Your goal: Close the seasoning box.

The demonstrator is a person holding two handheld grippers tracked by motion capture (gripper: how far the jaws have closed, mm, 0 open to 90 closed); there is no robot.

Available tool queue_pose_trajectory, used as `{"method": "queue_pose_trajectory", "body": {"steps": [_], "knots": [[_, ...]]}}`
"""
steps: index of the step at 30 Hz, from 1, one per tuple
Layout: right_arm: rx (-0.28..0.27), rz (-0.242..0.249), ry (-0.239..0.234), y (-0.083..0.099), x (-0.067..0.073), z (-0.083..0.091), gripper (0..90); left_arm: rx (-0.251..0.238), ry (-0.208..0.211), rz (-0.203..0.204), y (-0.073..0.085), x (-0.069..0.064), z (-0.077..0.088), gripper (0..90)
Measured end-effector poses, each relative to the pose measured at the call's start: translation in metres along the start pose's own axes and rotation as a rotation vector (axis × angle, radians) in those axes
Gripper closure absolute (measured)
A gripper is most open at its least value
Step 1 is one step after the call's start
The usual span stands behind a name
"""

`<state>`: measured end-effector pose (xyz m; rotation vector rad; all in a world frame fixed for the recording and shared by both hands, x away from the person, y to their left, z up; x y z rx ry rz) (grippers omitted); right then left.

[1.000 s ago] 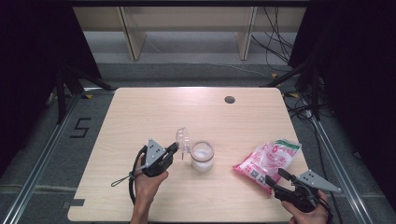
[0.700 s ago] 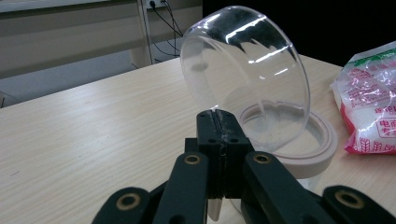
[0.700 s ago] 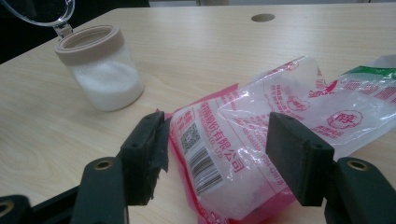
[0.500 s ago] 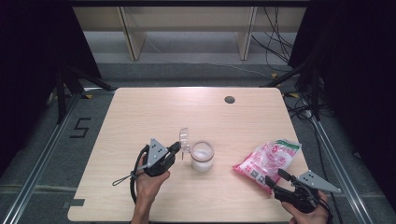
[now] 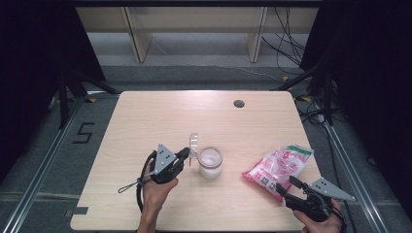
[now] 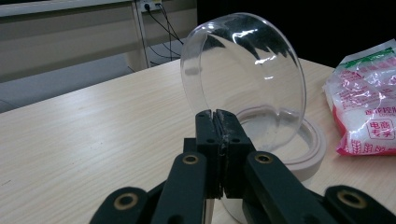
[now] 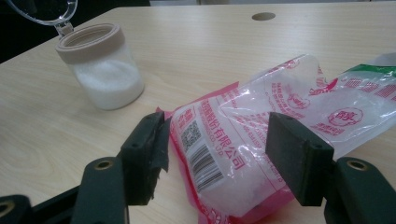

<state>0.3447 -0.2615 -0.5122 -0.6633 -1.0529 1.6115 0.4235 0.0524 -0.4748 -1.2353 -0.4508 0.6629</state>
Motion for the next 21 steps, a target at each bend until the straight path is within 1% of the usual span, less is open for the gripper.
{"method": "queue_pose_trajectory", "body": {"steps": [2,7,10,11,14,15,16,17,18,19,20,21], "knots": [[0.0,0.0,0.0,0.0,0.0,0.0,39.0,0.003,0.003,-0.003,0.0,-0.001,-0.001,88.0],[-0.002,0.003,-0.002,0.0,0.0,0.0,39.0,-0.008,0.012,-0.002,-0.002,-0.003,-0.003,87.9],[0.013,0.005,-0.003,0.001,0.0,0.001,39.0,-0.004,0.016,-0.005,-0.002,-0.005,-0.004,87.8],[0.008,0.008,-0.004,0.001,0.0,0.001,39.0,-0.006,0.02,0.001,-0.002,-0.006,-0.004,87.8],[0.011,0.01,-0.005,0.002,0.0,0.001,38.9,-0.003,0.03,-0.004,-0.002,-0.009,-0.006,87.7],[0.011,0.01,-0.006,0.002,0.0,0.001,38.9,-0.012,0.039,-0.001,-0.002,-0.011,-0.008,87.6],[0.001,0.004,-0.015,0.001,0.001,0.0,38.9,-0.008,0.037,0.002,-0.002,-0.012,-0.008,87.5],[0.008,0.011,-0.012,0.001,0.001,0.0,39.0,-0.008,0.042,0.005,-0.002,-0.014,-0.008,87.1],[0.01,0.011,-0.014,0.002,0.001,0.001,38.9,-0.009,0.048,-0.002,-0.002,-0.015,-0.009,87.0],[0.009,0.008,-0.013,0.002,0.001,0.0,39.0,-0.012,0.053,0.011,-0.002,-0.017,-0.01,86.9],[0.004,0.006,-0.014,0.001,0.001,0.0,38.9,-0.008,0.06,-0.001,-0.002,-0.018,-0.01,86.8],[0.001,0.003,-0.014,0.001,0.001,0.0,39.0,-0.01,0.067,0.001,-0.002,-0.021,-0.011,86.4]]}}
Point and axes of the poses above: each handheld gripper's, and its own axes: z roughly backward along the jaws, y roughly out of its underside, x roughly to its left, the point moved 10 cm from there along -z, roughly forward along the jaws, and after that the axes turned 12 degrees about y, right-handed, at the moved point
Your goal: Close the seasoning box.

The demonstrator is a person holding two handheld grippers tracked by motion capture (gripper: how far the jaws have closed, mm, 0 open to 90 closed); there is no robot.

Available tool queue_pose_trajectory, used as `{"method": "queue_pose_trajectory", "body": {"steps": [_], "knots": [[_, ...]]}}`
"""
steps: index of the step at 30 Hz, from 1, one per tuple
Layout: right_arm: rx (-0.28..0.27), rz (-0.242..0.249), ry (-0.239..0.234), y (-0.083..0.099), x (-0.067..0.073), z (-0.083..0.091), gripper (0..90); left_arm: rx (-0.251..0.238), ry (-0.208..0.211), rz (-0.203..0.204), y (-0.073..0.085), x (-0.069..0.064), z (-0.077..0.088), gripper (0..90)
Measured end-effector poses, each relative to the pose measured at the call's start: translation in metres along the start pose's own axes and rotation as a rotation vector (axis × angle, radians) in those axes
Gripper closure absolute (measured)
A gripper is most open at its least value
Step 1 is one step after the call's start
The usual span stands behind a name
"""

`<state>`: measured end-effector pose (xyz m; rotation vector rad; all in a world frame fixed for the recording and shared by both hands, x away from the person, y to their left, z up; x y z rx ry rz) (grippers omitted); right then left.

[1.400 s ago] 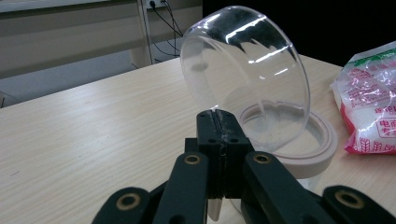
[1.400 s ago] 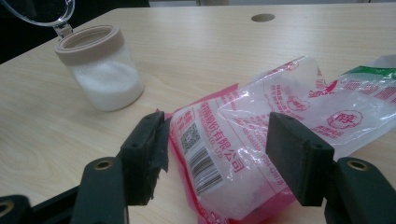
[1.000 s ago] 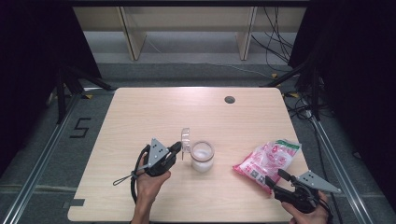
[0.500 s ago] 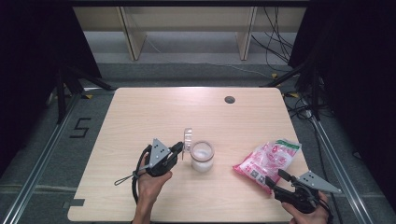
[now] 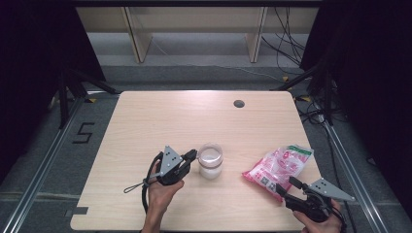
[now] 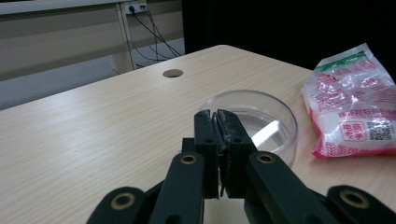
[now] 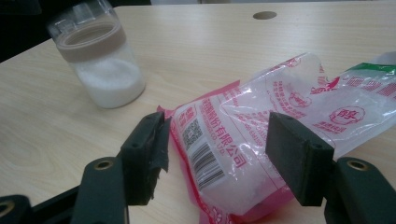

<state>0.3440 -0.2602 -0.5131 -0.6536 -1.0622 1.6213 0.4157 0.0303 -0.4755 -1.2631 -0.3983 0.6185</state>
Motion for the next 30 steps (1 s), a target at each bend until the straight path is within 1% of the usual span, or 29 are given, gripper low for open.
{"method": "queue_pose_trajectory", "body": {"steps": [1,3,4,5,6,7,8,9,11,13,14,15,16,17,18,20,21,22,23,25,27,28,30], "knots": [[0.009,0.004,0.002,0.001,-0.001,0.001,38.9,-0.001,0.006,0.002,0.0,-0.002,0.0,85.9],[0.012,0.005,0.002,0.001,-0.001,0.001,39.0,-0.007,0.023,0.014,0.0,-0.005,-0.001,83.9],[-0.007,0.013,0.009,0.0,-0.001,0.0,38.9,-0.005,0.029,0.013,0.0,-0.007,-0.001,83.1],[-0.008,0.016,0.008,-0.001,-0.001,0.0,38.9,-0.007,0.038,0.013,0.0,-0.008,-0.001,81.9],[0.0,0.002,-0.001,0.0,0.0,0.0,38.9,-0.018,0.051,0.02,0.0,-0.01,-0.002,80.6],[0.009,-0.02,0.008,0.001,0.001,0.001,38.9,-0.013,0.06,0.023,0.001,-0.012,-0.001,79.3],[0.01,-0.023,0.008,0.001,0.001,0.001,38.9,-0.013,0.065,0.031,0.001,-0.014,-0.001,78.1],[0.007,-0.012,0.008,0.001,0.0,0.001,38.9,-0.013,0.069,0.02,0.001,-0.014,-0.001,75.7],[0.01,-0.015,0.009,0.001,0.0,0.001,38.9,-0.017,0.088,0.035,0.002,-0.017,-0.001,71.9],[0.008,-0.011,0.009,0.001,0.0,0.001,38.9,-0.027,0.109,0.059,0.002,-0.019,-0.001,68.2],[0.009,-0.013,0.009,0.001,0.0,0.001,38.9,-0.024,0.108,0.069,0.003,-0.02,-0.001,67.5],[-0.006,0.001,0.001,0.0,0.0,-0.001,38.9,-0.024,0.107,0.072,0.004,-0.021,-0.001,65.5],[-0.005,-0.001,0.002,0.0,0.0,-0.001,38.9,-0.031,0.122,0.062,0.003,-0.023,-0.001,63.6],[-0.001,0.003,0.012,0.001,-0.001,0.0,38.9,-0.03,0.124,0.07,0.004,-0.024,0.0,60.9],[-0.002,0.002,0.01,0.001,-0.001,0.0,38.9,-0.025,0.128,0.066,0.004,-0.025,0.001,59.4],[-0.001,0.003,0.009,0.001,-0.001,-0.001,38.9,-0.04,0.145,0.084,0.004,-0.029,0.001,55.7],[-0.001,0.002,0.008,0.001,0.0,-0.001,38.8,-0.032,0.152,0.086,0.005,-0.031,0.002,53.3],[0.001,0.005,0.01,0.001,0.0,0.0,38.8,-0.036,0.167,0.08,0.005,-0.033,0.002,51.9],[0.002,0.007,0.009,0.001,0.0,0.0,38.8,-0.035,0.169,0.083,0.005,-0.035,0.002,50.4],[0.008,0.002,0.007,0.002,0.001,0.0,38.7,-0.022,0.174,0.062,0.007,-0.037,0.002,46.3],[0.003,0.014,0.007,0.002,0.0,0.0,38.7,-0.013,0.17,0.067,0.01,-0.038,0.002,43.7],[0.005,0.007,-0.009,0.002,0.002,0.0,38.7,-0.028,0.169,0.096,0.01,-0.04,0.001,43.4],[0.004,0.007,-0.01,0.002,0.002,-0.001,38.6,-0.021,0.164,0.094,0.012,-0.041,0.003,41.6]]}}
Point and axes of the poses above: each handheld gripper's, and its own axes: z roughly backward along the jaws, y roughly out of its underside, x roughly to its left, the point moved 10 cm from there along -z, roughly forward along the jaws, and after that the axes turned 12 degrees about y, right-handed, at the moved point
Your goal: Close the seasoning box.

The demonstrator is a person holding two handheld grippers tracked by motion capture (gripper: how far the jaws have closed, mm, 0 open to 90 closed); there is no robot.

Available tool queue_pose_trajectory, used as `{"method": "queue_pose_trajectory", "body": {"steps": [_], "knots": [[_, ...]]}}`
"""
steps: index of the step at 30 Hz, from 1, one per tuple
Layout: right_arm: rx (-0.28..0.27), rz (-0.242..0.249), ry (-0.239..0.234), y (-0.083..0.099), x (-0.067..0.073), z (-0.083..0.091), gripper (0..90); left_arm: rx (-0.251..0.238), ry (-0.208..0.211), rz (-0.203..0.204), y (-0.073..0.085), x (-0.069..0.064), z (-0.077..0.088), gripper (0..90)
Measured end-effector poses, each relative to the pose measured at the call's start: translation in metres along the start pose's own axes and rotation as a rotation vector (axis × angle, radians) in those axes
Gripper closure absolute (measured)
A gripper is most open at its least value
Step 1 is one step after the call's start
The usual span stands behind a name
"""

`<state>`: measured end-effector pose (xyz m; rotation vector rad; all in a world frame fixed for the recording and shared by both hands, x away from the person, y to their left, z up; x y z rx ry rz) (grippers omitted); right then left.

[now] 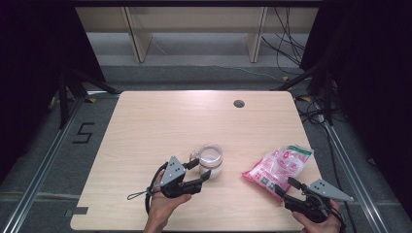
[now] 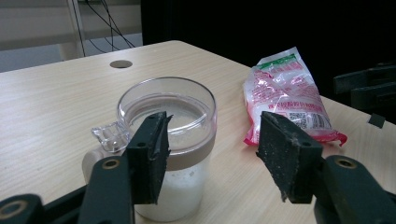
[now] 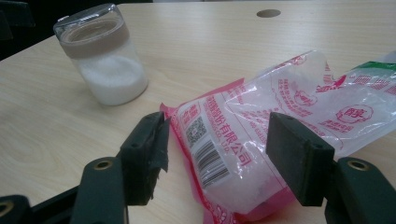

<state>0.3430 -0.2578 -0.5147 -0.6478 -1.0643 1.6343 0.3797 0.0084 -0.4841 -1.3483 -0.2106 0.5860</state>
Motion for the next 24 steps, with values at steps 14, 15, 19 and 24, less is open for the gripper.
{"method": "queue_pose_trajectory", "body": {"steps": [14,15,19,24], "knots": [[0.033,-0.009,0.004,0.004,0.006,0.003,38.4,0.033,0.003,-0.012,0.012,-0.016,0.006,33.8],[0.033,-0.004,0.001,0.004,0.007,0.002,38.2,0.027,0.001,-0.012,0.012,-0.016,0.005,33.6],[0.009,0.027,-0.001,0.003,0.006,0.002,37.6,0.044,0.001,-0.025,0.016,-0.02,0.006,32.4],[0.018,0.056,-0.022,0.007,0.01,0.003,36.5,0.064,0.001,-0.034,0.023,-0.024,0.005,30.8]]}}
Point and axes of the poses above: each handheld gripper's, and its own axes: z roughly backward along the jaws, y roughly out of its underside, x roughly to its left, the point moved 10 cm from there along -z, roughly forward along the jaws, and after that the axes turned 12 degrees about y, right-handed, at the moved point
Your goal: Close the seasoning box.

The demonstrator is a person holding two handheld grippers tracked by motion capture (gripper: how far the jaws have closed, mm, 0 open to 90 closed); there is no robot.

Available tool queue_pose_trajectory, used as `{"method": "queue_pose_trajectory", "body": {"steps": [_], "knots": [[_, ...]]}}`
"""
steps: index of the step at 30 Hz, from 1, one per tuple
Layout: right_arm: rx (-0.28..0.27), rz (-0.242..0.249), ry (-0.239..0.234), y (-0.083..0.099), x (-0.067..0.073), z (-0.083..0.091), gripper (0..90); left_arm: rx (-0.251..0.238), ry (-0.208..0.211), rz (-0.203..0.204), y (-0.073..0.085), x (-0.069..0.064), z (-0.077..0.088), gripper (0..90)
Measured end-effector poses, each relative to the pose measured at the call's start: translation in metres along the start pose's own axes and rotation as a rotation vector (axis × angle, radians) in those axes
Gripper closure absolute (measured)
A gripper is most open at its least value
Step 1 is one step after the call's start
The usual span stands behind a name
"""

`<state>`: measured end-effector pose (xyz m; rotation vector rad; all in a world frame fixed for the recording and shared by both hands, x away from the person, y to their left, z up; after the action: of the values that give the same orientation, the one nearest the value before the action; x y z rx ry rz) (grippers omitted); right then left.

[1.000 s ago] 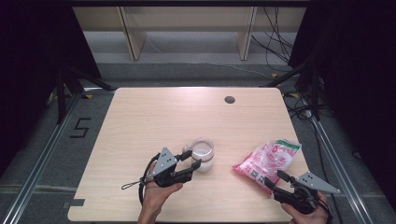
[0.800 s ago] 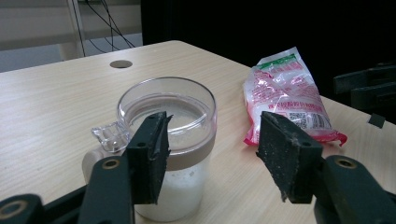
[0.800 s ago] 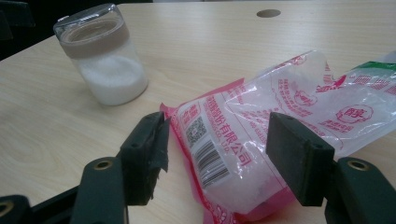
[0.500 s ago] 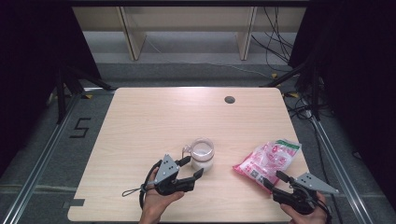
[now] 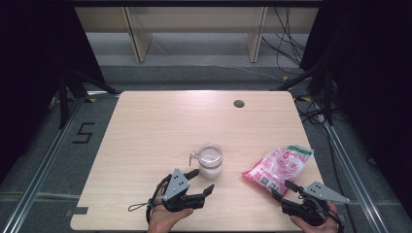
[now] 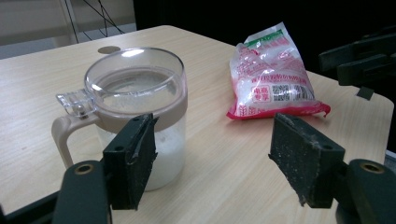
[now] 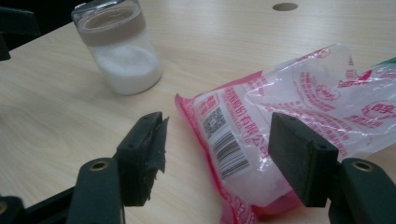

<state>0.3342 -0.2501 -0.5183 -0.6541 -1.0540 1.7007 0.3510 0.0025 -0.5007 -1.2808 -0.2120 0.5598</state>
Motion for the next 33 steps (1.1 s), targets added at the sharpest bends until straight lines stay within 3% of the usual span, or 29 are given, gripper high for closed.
{"method": "queue_pose_trajectory", "body": {"steps": [2,3,4,5,7,9,10,12,13,15,16,21,24,25,30,31,33], "knots": [[-0.013,0.004,-0.008,0.0,0.002,-0.001,36.4,0.008,0.001,-0.005,0.002,-0.001,0.0,30.6],[0.01,-0.011,-0.029,0.003,0.006,0.0,36.4,0.009,0.002,-0.004,0.003,-0.002,-0.001,30.5],[0.01,0.007,-0.019,0.003,0.004,0.001,36.3,0.009,-0.001,-0.004,0.004,-0.002,-0.001,30.4],[0.048,-0.044,-0.024,0.006,0.008,0.004,36.2,0.008,0.007,-0.006,0.005,-0.003,-0.002,30.3],[0.008,0.006,-0.018,0.004,0.004,0.002,36.1,0.011,0.007,-0.004,0.008,-0.004,-0.003,30.0],[0.021,-0.009,-0.028,0.006,0.007,0.002,36.1,0.018,0.008,-0.004,0.01,-0.005,-0.003,29.7],[0.05,-0.052,-0.024,0.008,0.01,0.005,36.1,0.025,0.011,-0.005,0.011,-0.006,-0.003,29.7],[0.02,-0.003,-0.03,0.006,0.007,0.003,36.1,0.015,0.01,-0.003,0.011,-0.007,-0.003,29.6],[0.032,-0.019,-0.027,0.008,0.008,0.004,36.0,0.018,0.014,-0.008,0.011,-0.008,-0.004,29.5],[0.026,0.005,-0.03,0.008,0.008,0.003,35.8,0.02,0.01,-0.008,0.012,-0.009,-0.004,29.2],[0.039,-0.015,-0.031,0.01,0.01,0.004,35.7,0.02,0.01,-0.01,0.012,-0.009,-0.004,29.0],[0.015,0.051,-0.032,0.01,0.008,0.003,35.3,0.032,0.009,-0.02,0.016,-0.011,-0.005,28.5],[0.032,0.043,-0.051,0.013,0.013,0.004,35.1,0.045,0.002,-0.029,0.018,-0.012,-0.005,28.2],[0.023,0.067,-0.043,0.012,0.012,0.004,35.1,0.052,-0.003,-0.027,0.019,-0.013,-0.005,28.1],[0.044,0.081,-0.061,0.016,0.016,0.005,34.8,0.065,0.015,-0.034,0.024,-0.017,-0.009,26.8],[0.065,0.062,-0.05,0.018,0.017,0.006,34.8,0.067,0.023,-0.043,0.025,-0.019,-0.011,26.5],[0.054,0.097,-0.059,0.018,0.017,0.005,34.8,0.077,0.021,-0.041,0.027,-0.021,-0.012,26.5]]}}
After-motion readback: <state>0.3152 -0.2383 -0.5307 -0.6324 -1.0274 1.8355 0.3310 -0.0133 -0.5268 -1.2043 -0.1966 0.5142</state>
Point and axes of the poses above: each handheld gripper's, and its own axes: z roughly backward along the jaws, y roughly out of its underside, x roughly to its left, the point moved 10 cm from there along -z, roughly forward along the jaws, and after that the axes turned 12 degrees about y, right-handed, at the moved point
